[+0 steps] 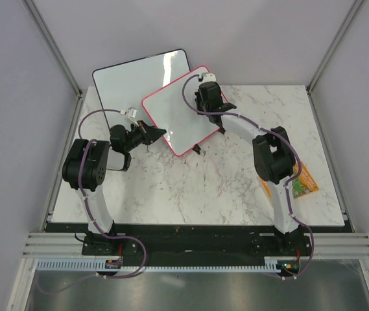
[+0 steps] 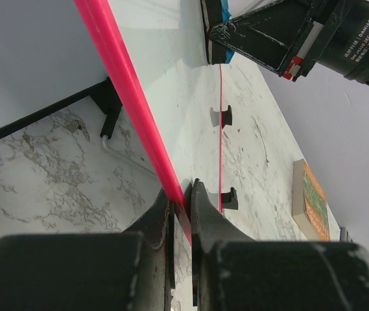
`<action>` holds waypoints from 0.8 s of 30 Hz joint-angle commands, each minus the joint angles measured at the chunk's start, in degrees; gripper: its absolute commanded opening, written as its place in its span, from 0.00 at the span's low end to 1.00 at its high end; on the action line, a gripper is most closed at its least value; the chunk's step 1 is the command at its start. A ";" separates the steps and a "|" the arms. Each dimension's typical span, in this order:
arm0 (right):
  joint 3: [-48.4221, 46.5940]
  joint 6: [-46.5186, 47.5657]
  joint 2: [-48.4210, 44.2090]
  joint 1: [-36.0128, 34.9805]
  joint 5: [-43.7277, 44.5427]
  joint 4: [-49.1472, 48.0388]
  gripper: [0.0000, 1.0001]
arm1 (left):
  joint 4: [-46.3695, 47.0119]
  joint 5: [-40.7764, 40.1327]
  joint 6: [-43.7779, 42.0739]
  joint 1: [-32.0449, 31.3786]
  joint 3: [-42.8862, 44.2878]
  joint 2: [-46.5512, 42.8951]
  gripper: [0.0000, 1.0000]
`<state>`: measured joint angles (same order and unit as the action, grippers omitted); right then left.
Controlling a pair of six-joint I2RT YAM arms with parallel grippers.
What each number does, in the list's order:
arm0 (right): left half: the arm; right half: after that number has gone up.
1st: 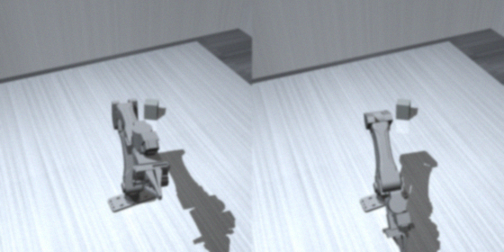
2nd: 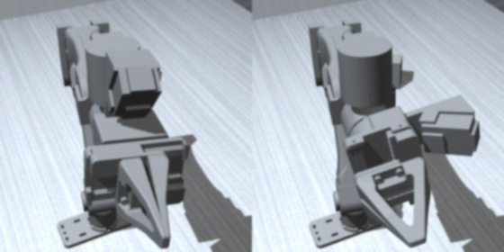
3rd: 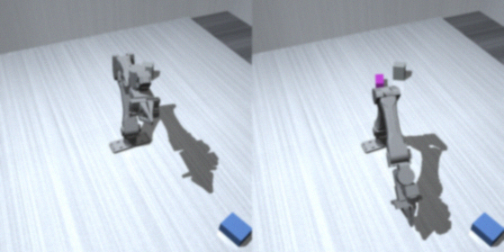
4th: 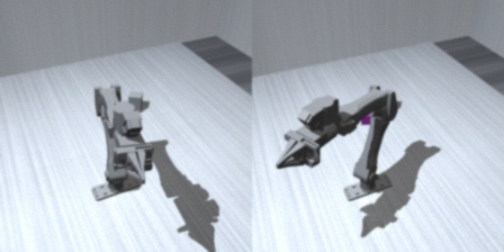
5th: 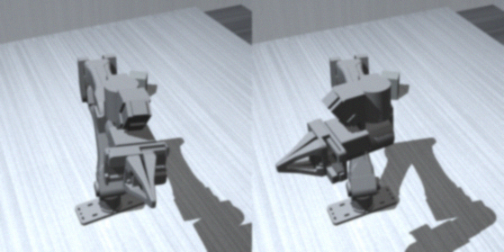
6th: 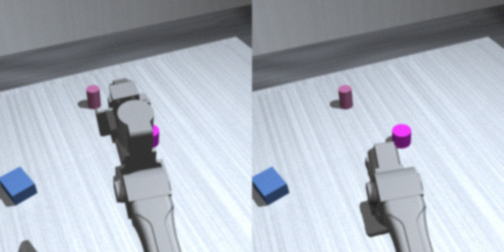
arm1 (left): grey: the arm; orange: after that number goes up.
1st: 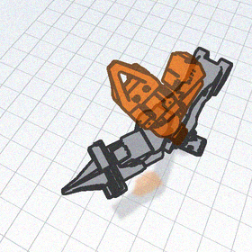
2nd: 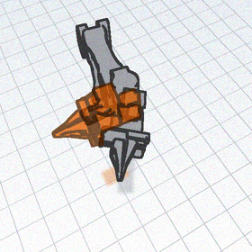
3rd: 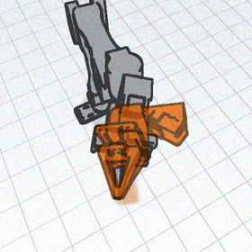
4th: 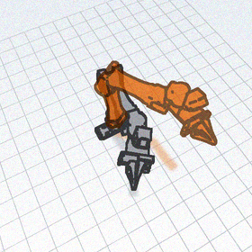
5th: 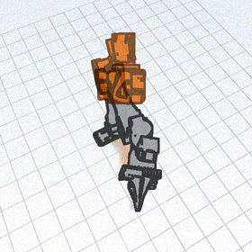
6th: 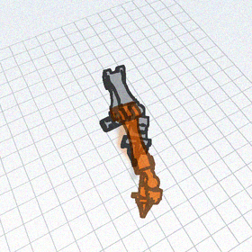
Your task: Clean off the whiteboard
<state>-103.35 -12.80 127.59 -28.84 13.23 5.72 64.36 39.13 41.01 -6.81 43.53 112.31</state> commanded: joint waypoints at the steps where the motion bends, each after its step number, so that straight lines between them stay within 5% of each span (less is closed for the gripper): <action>1: -0.97 1.63 6.63 -2.45 -4.01 7.65 0.00 | 2.35 5.08 -14.38 -3.03 1.03 -2.01 0.02; 11: -10.02 2.78 8.11 -2.54 -11.11 4.48 0.00 | 0.07 4.55 -16.14 -3.91 1.65 -2.54 0.02; 24: -12.39 1.11 10.48 -12.64 -21.33 1.58 0.00 | -2.48 3.93 -18.07 -5.06 2.26 -3.15 0.02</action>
<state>-113.78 -7.66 131.76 -32.14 7.57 7.73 60.75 38.02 38.89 -7.18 43.55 110.74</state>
